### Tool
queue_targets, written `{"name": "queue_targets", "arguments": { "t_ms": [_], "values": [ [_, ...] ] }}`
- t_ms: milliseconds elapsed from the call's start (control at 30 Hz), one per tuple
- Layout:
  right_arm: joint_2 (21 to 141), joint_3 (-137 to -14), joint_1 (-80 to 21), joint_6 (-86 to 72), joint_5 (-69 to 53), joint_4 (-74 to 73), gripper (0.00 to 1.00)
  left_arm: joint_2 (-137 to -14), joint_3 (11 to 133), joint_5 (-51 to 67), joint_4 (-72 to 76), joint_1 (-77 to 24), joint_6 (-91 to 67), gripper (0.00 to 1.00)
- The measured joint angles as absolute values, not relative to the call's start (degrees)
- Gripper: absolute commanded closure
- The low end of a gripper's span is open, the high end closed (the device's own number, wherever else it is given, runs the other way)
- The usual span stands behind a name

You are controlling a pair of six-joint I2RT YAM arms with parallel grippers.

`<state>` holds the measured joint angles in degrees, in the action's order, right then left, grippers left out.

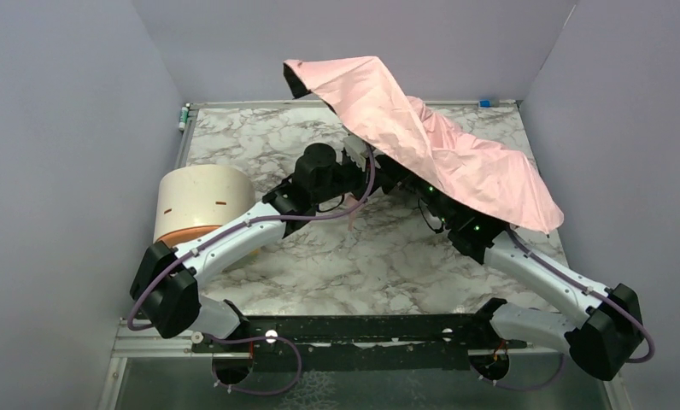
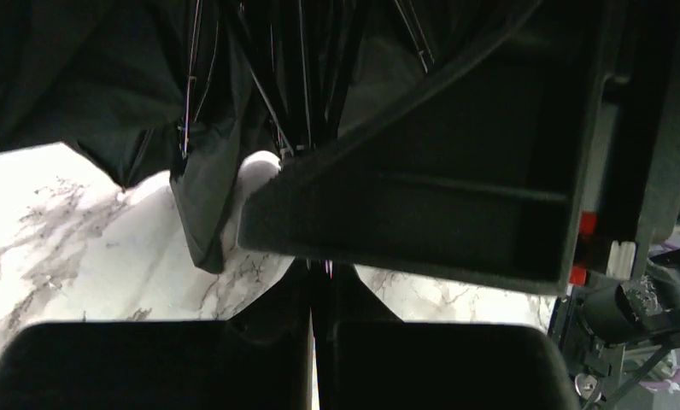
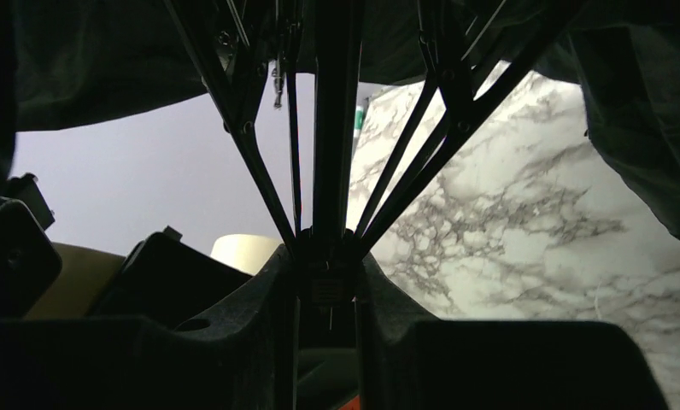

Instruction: Put away the umbrella

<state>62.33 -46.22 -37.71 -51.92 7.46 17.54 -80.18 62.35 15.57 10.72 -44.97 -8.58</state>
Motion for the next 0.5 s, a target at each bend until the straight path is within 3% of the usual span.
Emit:
{"name": "queue_targets", "arguments": {
  "t_ms": [167, 300, 400, 500],
  "values": [
    [61.98, -42.70, -38.68, -55.16, 8.03, 20.01, 0.99, -80.86, 62.35, 15.33, 9.52, -45.01, -9.17, 0.97],
    [61.06, -42.11, -38.94, -56.10, 8.99, 20.45, 0.99, -80.90, 62.35, 15.38, 9.96, -45.23, -8.91, 0.56],
    [60.40, -42.70, -39.00, -55.44, 10.35, 18.50, 1.00, -80.88, 62.35, 15.62, 11.18, -45.23, -8.08, 0.44],
    [60.31, -45.60, -39.03, -52.84, 11.70, 14.68, 1.00, -80.88, 62.35, 15.62, 12.36, -45.10, -7.66, 0.41]
  ]
}}
